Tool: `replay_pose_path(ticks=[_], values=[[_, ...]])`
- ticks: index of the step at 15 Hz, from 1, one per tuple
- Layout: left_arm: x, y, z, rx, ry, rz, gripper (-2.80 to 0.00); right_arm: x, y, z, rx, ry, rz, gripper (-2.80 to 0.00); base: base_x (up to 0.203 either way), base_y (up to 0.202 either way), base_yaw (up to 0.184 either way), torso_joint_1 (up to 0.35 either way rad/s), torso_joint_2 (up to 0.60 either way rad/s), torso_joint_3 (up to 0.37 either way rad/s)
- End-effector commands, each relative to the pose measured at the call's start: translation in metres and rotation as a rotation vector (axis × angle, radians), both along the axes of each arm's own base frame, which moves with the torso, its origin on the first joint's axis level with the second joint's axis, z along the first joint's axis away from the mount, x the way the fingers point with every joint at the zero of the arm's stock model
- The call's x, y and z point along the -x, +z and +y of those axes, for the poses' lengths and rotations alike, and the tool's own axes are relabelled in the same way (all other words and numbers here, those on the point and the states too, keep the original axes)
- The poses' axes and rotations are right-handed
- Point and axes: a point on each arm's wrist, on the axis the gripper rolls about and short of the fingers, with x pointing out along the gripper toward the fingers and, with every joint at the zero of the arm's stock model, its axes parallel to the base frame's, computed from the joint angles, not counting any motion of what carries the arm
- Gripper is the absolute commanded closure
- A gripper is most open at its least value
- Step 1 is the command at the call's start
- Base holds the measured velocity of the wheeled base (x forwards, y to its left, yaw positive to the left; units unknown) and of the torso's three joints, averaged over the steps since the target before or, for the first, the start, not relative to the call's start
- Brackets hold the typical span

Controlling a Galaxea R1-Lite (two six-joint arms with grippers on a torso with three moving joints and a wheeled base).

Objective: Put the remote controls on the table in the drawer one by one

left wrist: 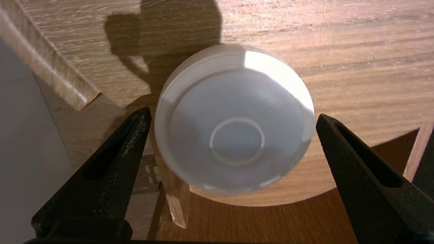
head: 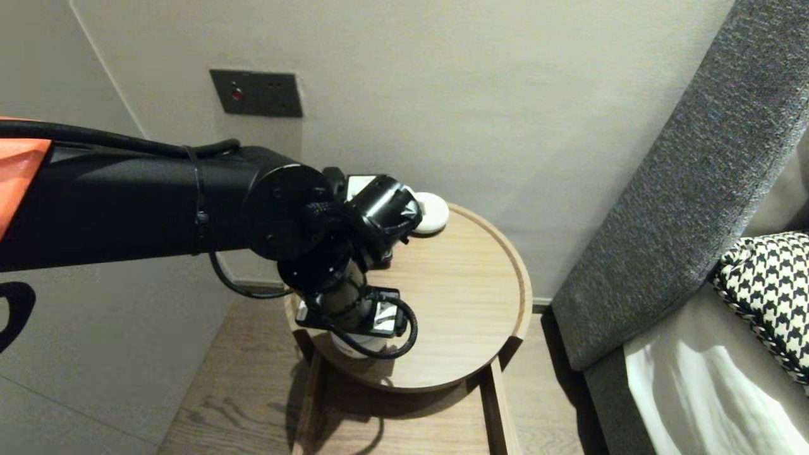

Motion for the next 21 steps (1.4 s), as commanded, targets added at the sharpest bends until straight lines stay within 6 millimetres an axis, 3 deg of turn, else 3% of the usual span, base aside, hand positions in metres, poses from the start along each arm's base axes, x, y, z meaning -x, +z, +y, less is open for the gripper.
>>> replay_pose_path(ticks=[1,12,13,21], values=[[-0.0023,-0.0061,-0.0025,-0.01,0.004,0.011,-2.8,-0.0033,-0.011,0.0,0.0,0.0,0.039,0.0,0.0,0.0,0.0,0.0,0.0,0.0],[-0.0072,-0.0133,-0.0069,-0.01,0.012,0.013,-2.8,-0.0033,-0.011,0.0,0.0,0.0,0.039,0.0,0.0,0.0,0.0,0.0,0.0,0.0],[-0.0073,-0.0129,-0.007,-0.009,0.014,0.011,0.0,-0.0033,-0.011,0.0,0.0,0.0,0.039,0.0,0.0,0.0,0.0,0.0,0.0,0.0],[-0.0041,-0.0093,-0.0035,-0.004,0.016,0.016,0.0,-0.0033,-0.011,0.0,0.0,0.0,0.039,0.0,0.0,0.0,0.0,0.0,0.0,0.0]])
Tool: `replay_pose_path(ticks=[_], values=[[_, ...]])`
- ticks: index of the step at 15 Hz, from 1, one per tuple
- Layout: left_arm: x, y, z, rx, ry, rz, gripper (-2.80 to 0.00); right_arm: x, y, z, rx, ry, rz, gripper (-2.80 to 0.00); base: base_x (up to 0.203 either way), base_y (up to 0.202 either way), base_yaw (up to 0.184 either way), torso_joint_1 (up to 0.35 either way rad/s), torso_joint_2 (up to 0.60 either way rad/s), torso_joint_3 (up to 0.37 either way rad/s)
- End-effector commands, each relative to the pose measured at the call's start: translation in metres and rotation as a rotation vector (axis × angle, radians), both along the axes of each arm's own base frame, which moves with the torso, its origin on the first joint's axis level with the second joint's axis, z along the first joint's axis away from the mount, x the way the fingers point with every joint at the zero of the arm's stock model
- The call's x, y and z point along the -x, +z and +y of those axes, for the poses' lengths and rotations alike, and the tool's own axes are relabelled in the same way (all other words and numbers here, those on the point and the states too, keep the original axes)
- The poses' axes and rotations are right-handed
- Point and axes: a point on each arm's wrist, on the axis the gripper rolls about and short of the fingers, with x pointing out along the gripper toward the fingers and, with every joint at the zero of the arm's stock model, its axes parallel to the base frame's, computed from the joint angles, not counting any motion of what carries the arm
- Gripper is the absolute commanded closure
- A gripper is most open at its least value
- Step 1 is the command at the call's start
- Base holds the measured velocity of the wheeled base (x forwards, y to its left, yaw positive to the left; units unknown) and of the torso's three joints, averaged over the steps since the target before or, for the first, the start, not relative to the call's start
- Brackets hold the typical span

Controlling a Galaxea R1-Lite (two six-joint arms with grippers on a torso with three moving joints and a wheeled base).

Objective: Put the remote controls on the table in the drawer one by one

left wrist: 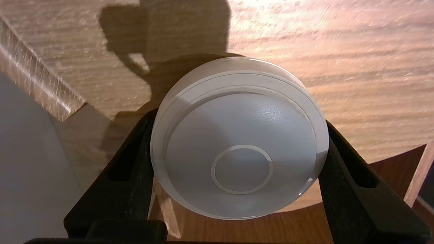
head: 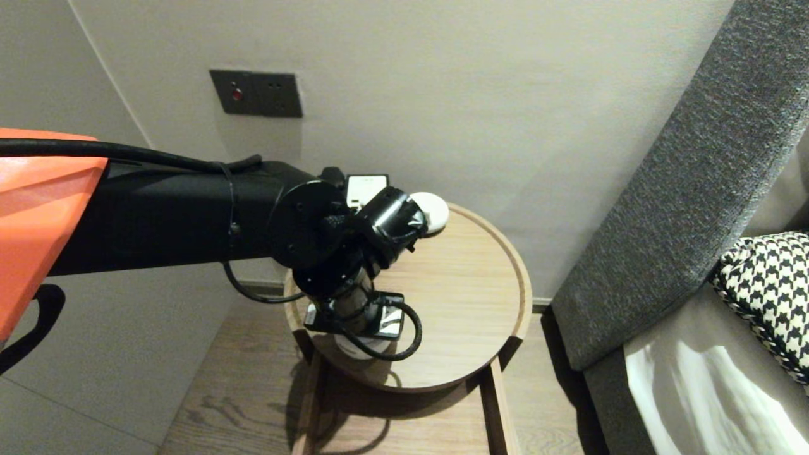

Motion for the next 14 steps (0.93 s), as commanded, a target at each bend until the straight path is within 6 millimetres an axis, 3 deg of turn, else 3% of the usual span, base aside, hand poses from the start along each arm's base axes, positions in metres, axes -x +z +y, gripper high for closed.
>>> replay_pose_path(ticks=[1,3,7,14], values=[[0.008,0.012,0.005,0.03,-0.001,0.0,0.0,-0.003,-0.011,0.0,0.0,0.001,0.039,0.0,0.0,0.0,0.0,0.0,0.0,0.0],[0.027,0.025,0.007,0.074,-0.045,0.016,0.0,-0.003,-0.011,0.0,0.0,0.001,0.039,0.0,0.0,0.0,0.0,0.0,0.0,0.0],[0.061,0.028,0.014,0.097,-0.134,0.086,0.0,-0.003,-0.011,0.0,0.0,0.001,0.039,0.0,0.0,0.0,0.0,0.0,0.0,0.0],[0.093,-0.021,0.026,0.055,-0.206,0.152,0.0,-0.003,-0.011,0.0,0.0,0.001,0.039,0.0,0.0,0.0,0.0,0.0,0.0,0.0]])
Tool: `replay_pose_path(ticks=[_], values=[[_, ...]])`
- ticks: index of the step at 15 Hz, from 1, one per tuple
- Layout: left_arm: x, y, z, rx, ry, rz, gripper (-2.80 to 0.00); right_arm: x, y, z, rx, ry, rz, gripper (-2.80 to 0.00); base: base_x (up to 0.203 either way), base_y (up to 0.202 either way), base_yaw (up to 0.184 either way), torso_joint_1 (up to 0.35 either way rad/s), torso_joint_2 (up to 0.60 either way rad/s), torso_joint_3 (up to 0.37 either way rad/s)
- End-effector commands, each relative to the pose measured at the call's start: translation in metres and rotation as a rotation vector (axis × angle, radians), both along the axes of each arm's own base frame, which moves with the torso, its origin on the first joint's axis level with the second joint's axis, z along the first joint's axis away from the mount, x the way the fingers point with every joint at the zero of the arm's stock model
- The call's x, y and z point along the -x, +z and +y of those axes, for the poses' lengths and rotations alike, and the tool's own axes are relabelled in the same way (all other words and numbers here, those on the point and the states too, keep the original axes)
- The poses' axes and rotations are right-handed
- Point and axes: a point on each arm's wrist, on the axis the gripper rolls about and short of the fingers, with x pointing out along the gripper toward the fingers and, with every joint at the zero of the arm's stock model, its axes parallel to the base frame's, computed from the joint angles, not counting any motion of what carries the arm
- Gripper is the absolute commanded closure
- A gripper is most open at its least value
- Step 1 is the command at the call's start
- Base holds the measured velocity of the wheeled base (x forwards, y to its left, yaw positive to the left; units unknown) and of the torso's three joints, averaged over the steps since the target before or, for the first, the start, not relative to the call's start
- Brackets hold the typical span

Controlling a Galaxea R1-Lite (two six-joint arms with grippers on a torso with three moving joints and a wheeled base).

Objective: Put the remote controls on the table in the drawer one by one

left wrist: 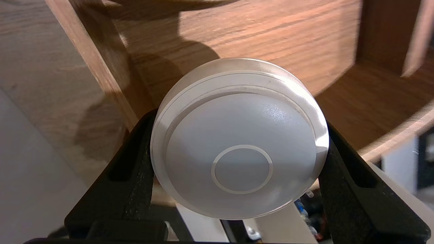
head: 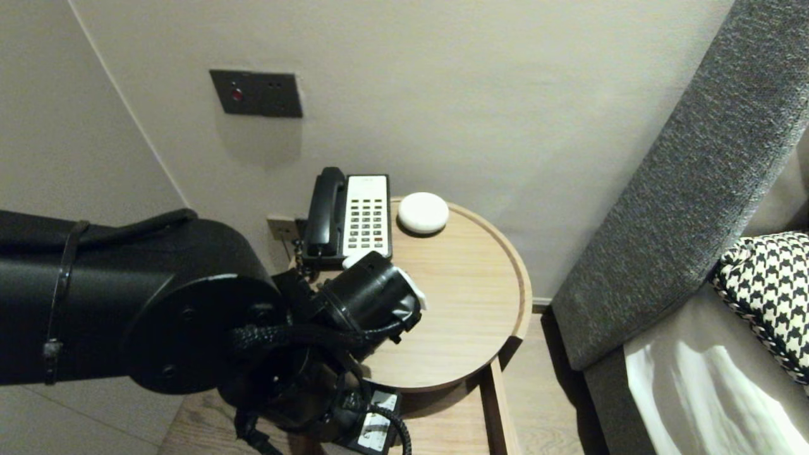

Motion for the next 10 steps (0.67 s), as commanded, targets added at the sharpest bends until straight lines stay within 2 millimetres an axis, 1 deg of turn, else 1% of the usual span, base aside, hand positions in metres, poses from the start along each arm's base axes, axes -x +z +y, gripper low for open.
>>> replay_pose_path(ticks=[1,3,5,7,10], values=[[0.008,-0.02,0.007,-0.012,-0.007,0.005,0.0,-0.003,-0.011,0.0,0.0,0.0,0.039,0.0,0.0,0.0,0.0,0.0,0.0,0.0],[0.016,-0.037,0.01,-0.028,-0.021,0.016,0.0,-0.003,-0.011,0.0,0.0,0.0,0.039,0.0,0.0,0.0,0.0,0.0,0.0,0.0],[0.017,-0.049,0.009,-0.007,-0.024,0.002,0.0,-0.003,-0.011,0.0,0.0,0.0,0.04,0.0,0.0,0.0,0.0,0.0,0.0,0.0],[0.016,-0.058,0.007,-0.014,-0.027,0.009,0.0,-0.003,-0.011,0.0,0.0,0.0,0.039,0.0,0.0,0.0,0.0,0.0,0.0,0.0],[0.017,-0.066,0.003,-0.033,-0.036,0.024,0.0,-0.003,-0.011,0.0,0.0,0.0,0.039,0.0,0.0,0.0,0.0,0.0,0.0,0.0]])
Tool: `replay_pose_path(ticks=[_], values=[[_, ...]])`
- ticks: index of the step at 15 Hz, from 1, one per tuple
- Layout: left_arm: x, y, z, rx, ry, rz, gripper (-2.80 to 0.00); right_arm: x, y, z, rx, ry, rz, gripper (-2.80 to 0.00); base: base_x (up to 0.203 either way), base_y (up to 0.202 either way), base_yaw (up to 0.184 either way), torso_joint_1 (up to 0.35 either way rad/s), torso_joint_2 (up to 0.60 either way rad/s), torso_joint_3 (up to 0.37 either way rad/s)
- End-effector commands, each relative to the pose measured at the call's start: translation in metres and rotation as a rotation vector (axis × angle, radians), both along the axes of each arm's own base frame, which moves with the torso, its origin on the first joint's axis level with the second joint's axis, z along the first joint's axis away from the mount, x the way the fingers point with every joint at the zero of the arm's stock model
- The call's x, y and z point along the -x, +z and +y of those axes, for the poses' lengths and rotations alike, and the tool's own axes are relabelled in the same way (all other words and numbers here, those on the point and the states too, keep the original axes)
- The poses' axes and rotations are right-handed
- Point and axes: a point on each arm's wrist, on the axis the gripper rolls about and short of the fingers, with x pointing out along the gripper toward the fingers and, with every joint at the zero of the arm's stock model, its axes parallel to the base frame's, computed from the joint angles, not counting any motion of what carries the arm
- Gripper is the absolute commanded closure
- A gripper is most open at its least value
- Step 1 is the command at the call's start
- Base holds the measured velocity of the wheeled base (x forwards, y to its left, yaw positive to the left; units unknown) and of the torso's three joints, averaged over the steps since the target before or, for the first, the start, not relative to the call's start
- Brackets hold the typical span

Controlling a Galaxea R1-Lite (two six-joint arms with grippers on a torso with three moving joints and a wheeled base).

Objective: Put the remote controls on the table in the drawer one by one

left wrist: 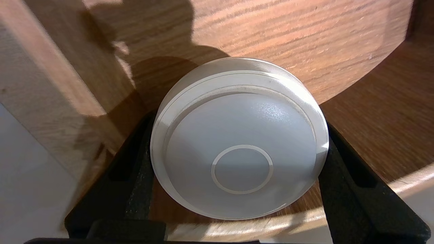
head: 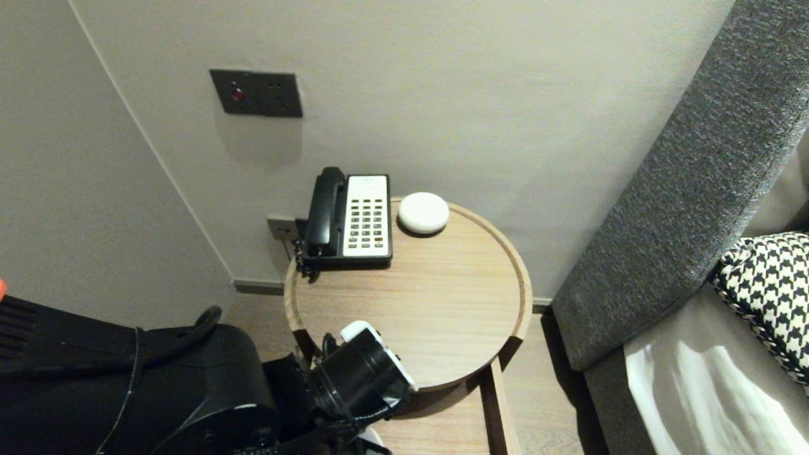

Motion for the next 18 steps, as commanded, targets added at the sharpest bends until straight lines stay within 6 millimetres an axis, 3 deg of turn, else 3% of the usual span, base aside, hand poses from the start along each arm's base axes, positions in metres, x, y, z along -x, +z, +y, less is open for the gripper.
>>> replay_pose_path(ticks=[1,4,10,18], values=[[-0.001,-0.011,-0.004,-0.022,0.0,0.016,0.0,-0.003,-0.011,0.0,0.0,-0.001,0.039,0.0,0.0,0.0,0.0,0.0,0.0,0.0],[-0.008,-0.028,-0.014,-0.037,0.002,0.017,0.0,-0.003,-0.011,0.0,0.0,0.0,0.039,0.0,0.0,0.0,0.0,0.0,0.0,0.0],[-0.013,-0.043,-0.023,-0.034,0.002,0.01,0.0,-0.003,-0.011,0.0,0.0,0.0,0.039,0.0,0.0,0.0,0.0,0.0,0.0,0.0],[-0.013,-0.053,-0.023,-0.018,-0.006,-0.006,0.0,-0.003,-0.011,0.0,0.0,0.0,0.039,0.0,0.0,0.0,0.0,0.0,0.0,0.0]])
